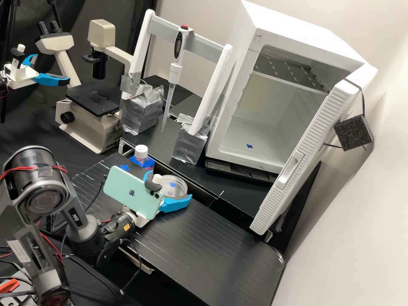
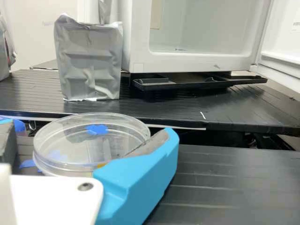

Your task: Move the petri dish to the incubator

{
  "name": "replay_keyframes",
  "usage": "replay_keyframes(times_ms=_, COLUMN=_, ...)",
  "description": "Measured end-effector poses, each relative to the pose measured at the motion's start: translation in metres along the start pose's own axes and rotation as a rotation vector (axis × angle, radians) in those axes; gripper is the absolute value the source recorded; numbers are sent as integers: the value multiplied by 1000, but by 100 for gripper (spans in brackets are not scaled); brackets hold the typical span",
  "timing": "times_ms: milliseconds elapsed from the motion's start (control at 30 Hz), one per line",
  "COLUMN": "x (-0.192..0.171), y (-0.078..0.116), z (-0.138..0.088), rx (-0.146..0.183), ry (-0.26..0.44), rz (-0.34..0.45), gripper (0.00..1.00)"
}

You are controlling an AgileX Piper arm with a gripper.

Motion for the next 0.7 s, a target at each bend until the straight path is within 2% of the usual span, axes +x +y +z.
replay_keyframes(times_ms=700, x=1, y=0, z=1, rx=13, ry=-8, rz=15, gripper=0)
